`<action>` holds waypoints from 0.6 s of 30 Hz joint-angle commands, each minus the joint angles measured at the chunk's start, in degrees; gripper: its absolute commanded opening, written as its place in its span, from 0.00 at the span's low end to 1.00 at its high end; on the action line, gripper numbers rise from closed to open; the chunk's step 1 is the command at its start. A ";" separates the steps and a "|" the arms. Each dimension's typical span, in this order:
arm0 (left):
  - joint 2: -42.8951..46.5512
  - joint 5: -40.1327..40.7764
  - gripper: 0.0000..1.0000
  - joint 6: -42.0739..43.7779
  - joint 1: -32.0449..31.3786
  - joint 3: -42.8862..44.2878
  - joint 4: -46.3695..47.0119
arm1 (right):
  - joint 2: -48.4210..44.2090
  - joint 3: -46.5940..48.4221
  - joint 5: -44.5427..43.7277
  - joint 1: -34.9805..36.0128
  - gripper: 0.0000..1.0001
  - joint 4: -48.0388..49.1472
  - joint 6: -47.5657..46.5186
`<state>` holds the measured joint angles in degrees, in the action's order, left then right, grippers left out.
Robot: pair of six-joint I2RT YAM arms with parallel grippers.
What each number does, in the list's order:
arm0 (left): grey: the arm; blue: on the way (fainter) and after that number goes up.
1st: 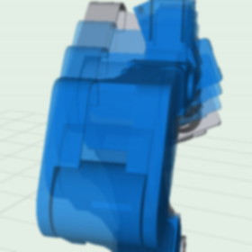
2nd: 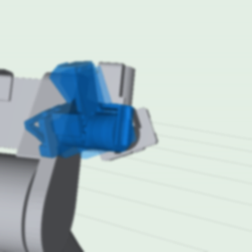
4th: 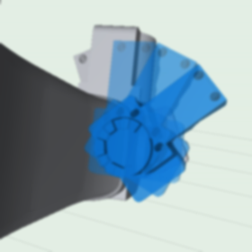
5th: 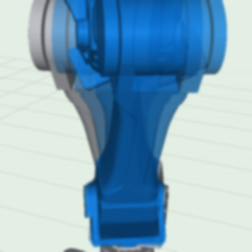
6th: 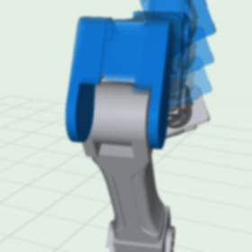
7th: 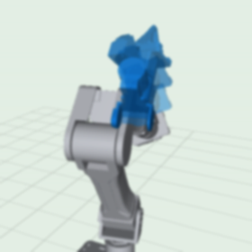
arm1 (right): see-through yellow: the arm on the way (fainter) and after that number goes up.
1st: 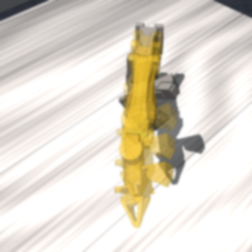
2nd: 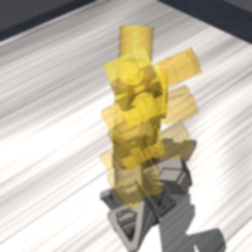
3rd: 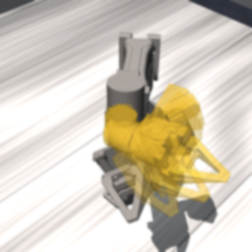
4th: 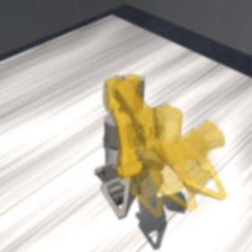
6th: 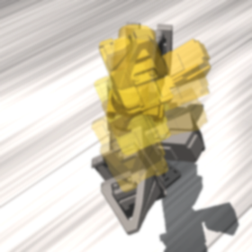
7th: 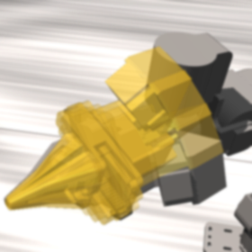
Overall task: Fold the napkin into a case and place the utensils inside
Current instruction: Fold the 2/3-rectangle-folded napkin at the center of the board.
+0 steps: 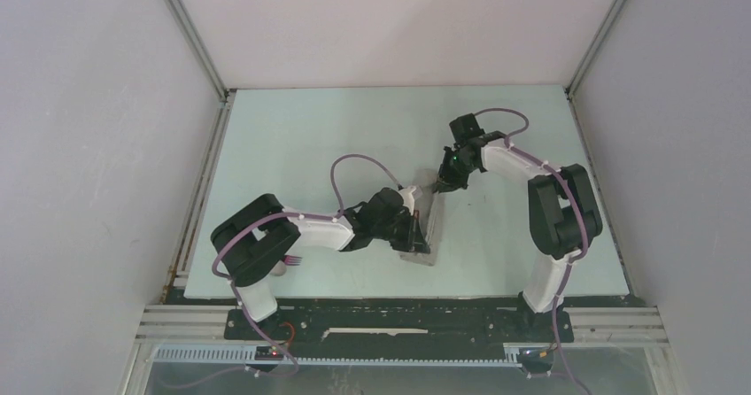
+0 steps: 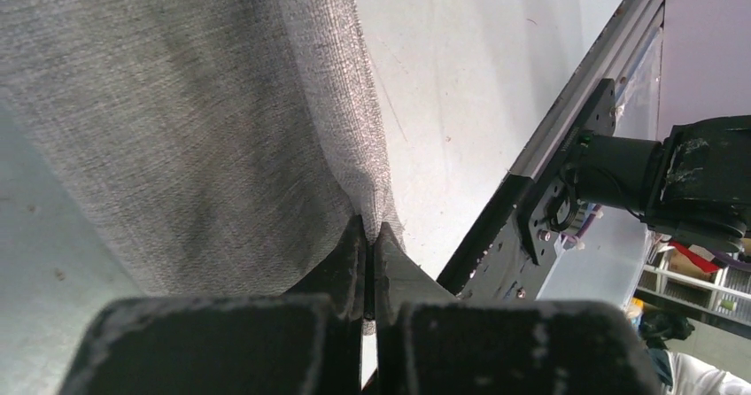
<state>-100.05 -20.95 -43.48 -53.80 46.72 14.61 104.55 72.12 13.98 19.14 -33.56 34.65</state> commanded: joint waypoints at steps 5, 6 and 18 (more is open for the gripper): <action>2.46 -3.68 0.01 -1.68 1.68 -5.63 7.00 | 7.53 11.40 -5.76 3.79 0.00 -5.28 1.40; 2.72 -3.68 0.02 -1.65 1.87 -6.10 7.22 | 8.07 12.19 -5.95 4.14 0.00 -5.65 1.50; 10.63 -1.48 0.36 0.17 3.27 -8.73 3.41 | 13.37 17.75 -7.10 8.04 0.00 -7.80 3.98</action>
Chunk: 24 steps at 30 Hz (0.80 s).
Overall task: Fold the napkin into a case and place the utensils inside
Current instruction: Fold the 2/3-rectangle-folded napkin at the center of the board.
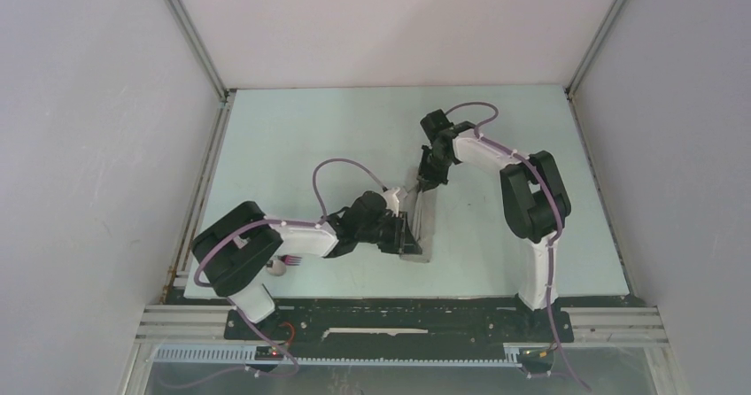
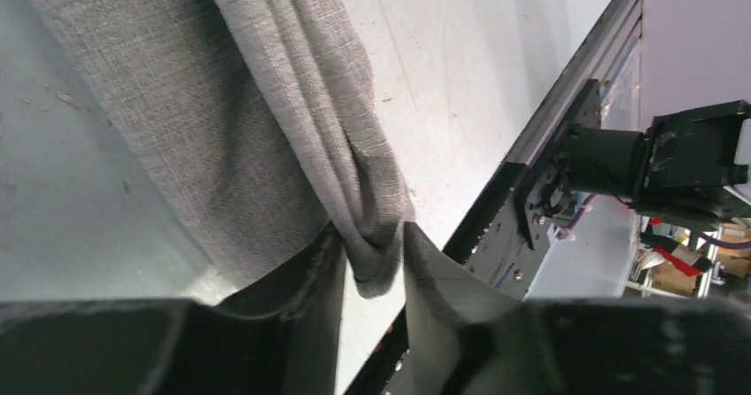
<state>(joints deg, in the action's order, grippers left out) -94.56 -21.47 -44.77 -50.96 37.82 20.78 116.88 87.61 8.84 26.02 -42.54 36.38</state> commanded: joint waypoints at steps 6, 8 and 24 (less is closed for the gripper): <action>11.72 3.79 0.62 3.81 0.45 2.26 -14.93 | 1.94 2.64 -2.18 1.83 0.00 1.02 3.08; 13.28 7.62 0.67 4.55 0.75 4.21 -19.96 | 1.94 2.88 -2.37 2.06 0.00 0.79 3.00; -2.18 8.90 0.73 6.98 1.60 18.75 -23.89 | 1.37 3.45 -1.95 2.80 0.00 0.21 3.95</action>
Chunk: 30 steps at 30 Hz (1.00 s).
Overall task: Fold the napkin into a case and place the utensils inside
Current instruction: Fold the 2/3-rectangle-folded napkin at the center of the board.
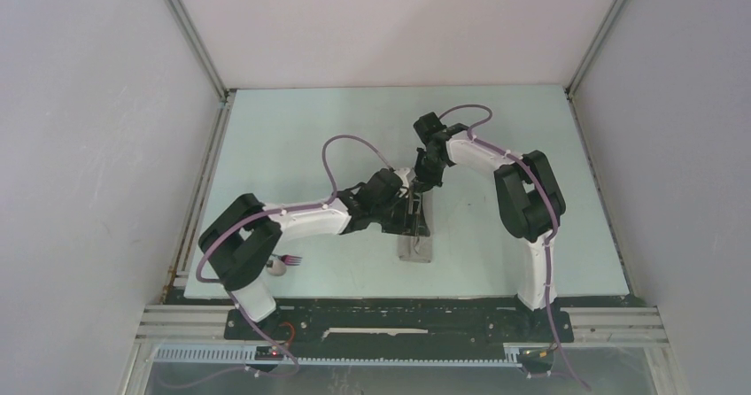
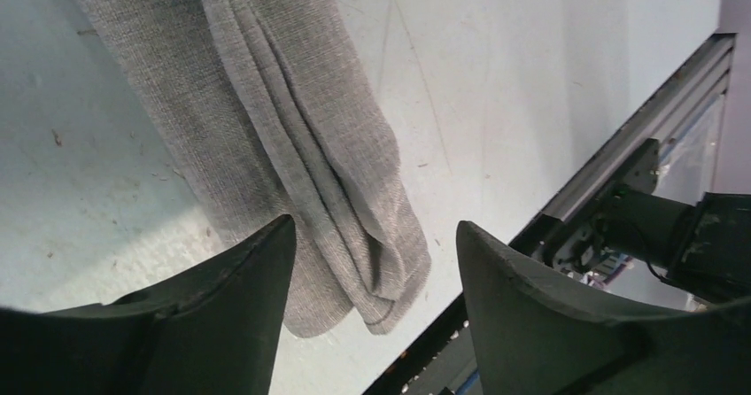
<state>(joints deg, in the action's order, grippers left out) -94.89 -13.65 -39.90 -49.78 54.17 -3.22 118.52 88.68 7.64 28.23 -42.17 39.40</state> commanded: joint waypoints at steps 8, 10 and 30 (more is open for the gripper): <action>-5.71 0.44 0.56 3.59 1.48 4.71 0.21 | -0.56 1.45 1.60 0.42 0.00 1.55 0.60; -6.36 0.80 0.50 3.84 1.67 4.70 0.19 | -0.31 1.70 2.10 0.62 0.00 1.64 0.61; -3.53 1.34 0.00 -1.14 5.56 -13.21 16.76 | -8.53 -3.51 9.70 0.09 0.60 8.08 -4.30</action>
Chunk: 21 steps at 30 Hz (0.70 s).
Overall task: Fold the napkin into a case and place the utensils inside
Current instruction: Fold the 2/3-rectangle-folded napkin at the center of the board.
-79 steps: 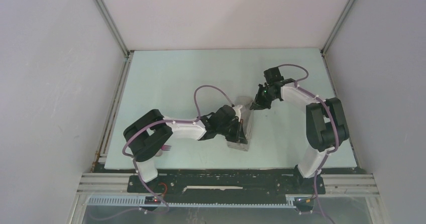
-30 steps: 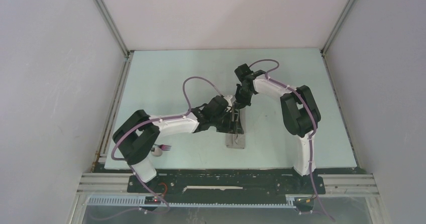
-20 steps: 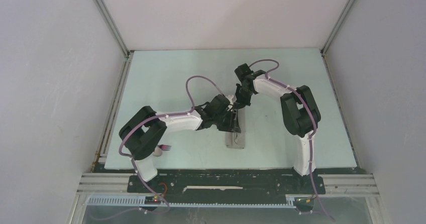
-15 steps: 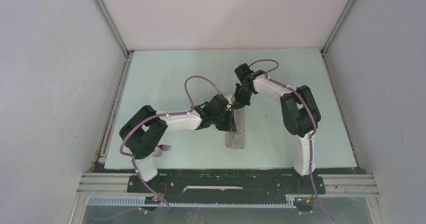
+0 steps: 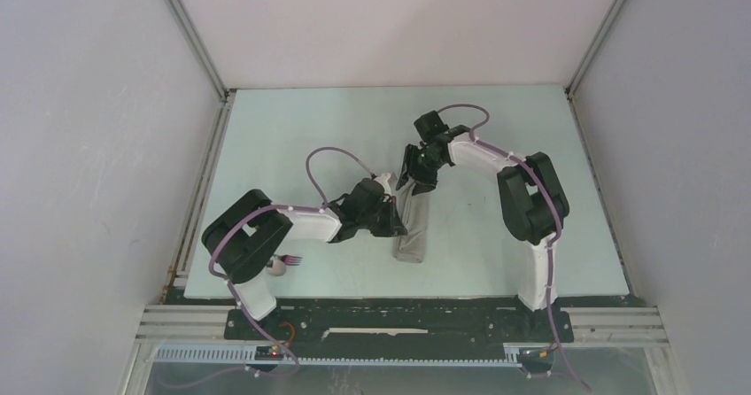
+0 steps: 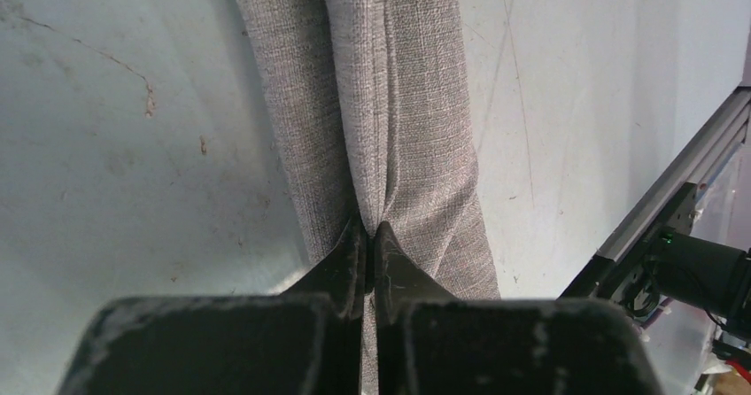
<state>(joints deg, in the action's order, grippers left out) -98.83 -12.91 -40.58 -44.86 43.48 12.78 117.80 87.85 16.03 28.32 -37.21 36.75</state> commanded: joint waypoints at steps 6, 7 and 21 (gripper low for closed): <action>0.13 -0.27 0.00 -0.82 0.73 -3.22 1.86 | -16.79 -11.84 3.26 -2.09 0.77 8.33 -1.38; 0.17 -0.39 0.00 -0.82 0.74 -3.25 1.91 | -17.81 -12.90 3.59 -2.55 0.78 8.96 -1.74; -0.18 -1.72 0.00 -1.61 0.74 -2.99 2.73 | -10.92 -14.10 -0.95 -2.63 0.65 18.19 -3.02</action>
<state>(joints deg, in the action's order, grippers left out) -98.78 -14.22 -42.09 -44.42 41.56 16.60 104.44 72.38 18.55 24.40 -23.14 35.92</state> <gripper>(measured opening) 0.011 0.665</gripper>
